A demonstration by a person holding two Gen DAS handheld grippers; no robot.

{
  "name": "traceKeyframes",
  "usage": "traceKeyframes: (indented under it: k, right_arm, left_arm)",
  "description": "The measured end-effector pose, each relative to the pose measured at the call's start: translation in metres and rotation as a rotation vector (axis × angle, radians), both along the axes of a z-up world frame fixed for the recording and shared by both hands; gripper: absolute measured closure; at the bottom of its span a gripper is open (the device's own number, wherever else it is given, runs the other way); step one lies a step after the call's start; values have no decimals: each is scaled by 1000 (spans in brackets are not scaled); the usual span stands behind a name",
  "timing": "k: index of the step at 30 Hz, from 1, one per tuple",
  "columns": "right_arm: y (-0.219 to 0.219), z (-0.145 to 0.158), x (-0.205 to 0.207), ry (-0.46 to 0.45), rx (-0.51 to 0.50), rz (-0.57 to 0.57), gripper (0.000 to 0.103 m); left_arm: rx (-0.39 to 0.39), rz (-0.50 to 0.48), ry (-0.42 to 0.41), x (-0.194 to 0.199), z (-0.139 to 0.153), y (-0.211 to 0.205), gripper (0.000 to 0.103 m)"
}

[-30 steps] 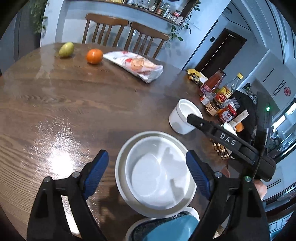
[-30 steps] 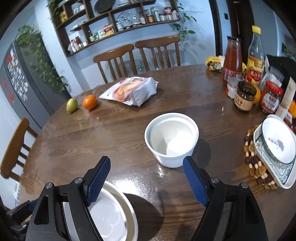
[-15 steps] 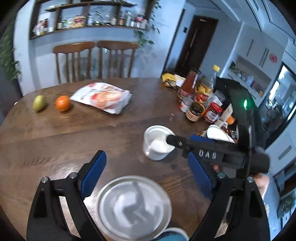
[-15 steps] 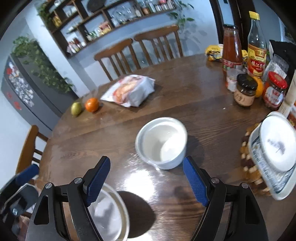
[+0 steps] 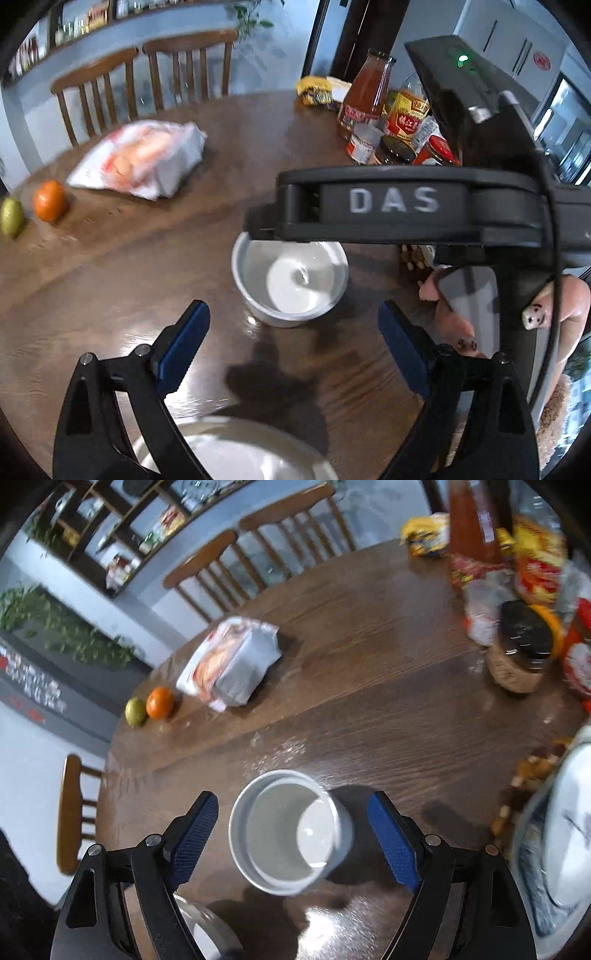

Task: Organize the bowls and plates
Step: 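Close both grippers on the white ramekin rim, then lift the white ramekin and carry it over the bowl stack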

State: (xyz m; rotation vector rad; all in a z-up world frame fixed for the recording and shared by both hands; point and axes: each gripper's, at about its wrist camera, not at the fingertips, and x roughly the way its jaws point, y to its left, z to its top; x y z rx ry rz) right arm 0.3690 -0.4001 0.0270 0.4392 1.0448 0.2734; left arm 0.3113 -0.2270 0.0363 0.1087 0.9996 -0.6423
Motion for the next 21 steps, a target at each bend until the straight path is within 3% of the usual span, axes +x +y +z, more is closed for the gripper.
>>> traceKeyframes:
  k: [12, 19, 21]
  right_arm:
    - [0, -19, 9, 20, 49, 139, 19]
    - [-3, -40, 17, 72, 56, 139, 20]
    - [-2, -42, 17, 76, 57, 145, 25]
  left_arm:
    - [19, -34, 73, 12, -27, -19, 13]
    - [49, -23, 24, 12, -31, -26, 26]
    - [55, -13, 16, 13, -33, -26, 29]
